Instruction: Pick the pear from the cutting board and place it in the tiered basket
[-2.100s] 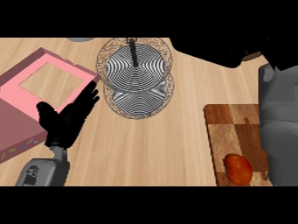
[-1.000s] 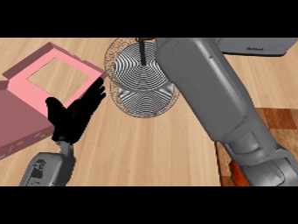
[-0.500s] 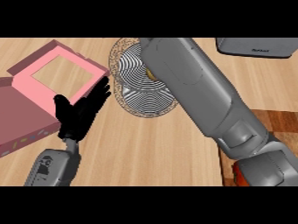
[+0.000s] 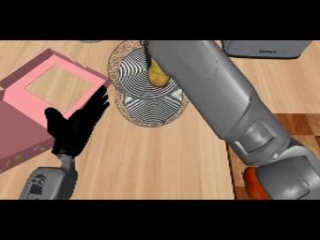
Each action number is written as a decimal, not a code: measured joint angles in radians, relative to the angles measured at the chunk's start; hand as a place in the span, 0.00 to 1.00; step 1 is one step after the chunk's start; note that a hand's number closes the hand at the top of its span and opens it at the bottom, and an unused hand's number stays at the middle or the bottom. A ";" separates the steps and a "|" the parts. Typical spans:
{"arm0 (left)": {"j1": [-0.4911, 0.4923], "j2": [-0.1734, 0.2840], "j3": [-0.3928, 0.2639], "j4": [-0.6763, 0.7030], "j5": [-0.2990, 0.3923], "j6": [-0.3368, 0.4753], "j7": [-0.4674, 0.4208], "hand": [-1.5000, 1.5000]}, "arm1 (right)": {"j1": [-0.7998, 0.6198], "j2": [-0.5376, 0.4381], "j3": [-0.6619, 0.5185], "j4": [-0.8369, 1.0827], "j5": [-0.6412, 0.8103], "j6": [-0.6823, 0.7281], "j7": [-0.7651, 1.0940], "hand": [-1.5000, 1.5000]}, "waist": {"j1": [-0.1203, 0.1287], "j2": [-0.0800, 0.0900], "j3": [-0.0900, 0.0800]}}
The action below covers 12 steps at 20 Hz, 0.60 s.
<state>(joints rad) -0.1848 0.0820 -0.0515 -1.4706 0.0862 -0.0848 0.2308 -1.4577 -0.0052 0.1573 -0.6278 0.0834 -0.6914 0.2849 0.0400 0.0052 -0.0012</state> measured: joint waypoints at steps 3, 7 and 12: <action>0.010 -0.002 0.005 -0.010 -0.005 0.015 0.007 0.50 | 0.034 -0.048 -0.019 -0.022 -0.002 0.004 0.038 0.00 | -0.024 -0.006 0.001; 0.034 -0.003 0.017 -0.017 -0.001 0.023 0.006 0.50 | 0.157 -0.142 -0.010 -0.145 -0.013 0.097 0.066 0.00 | -0.055 -0.014 0.002; 0.046 0.015 0.043 -0.020 0.015 0.013 0.005 0.50 | 0.321 -0.306 -0.022 -0.340 -0.084 0.317 0.079 0.00 | -0.079 -0.019 0.002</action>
<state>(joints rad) -0.1389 0.0971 -0.0088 -1.4905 0.1011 -0.0718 0.2360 -1.1366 -0.3110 0.1357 -0.9683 -0.0003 -0.3747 0.3638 -0.0392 -0.0140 0.0012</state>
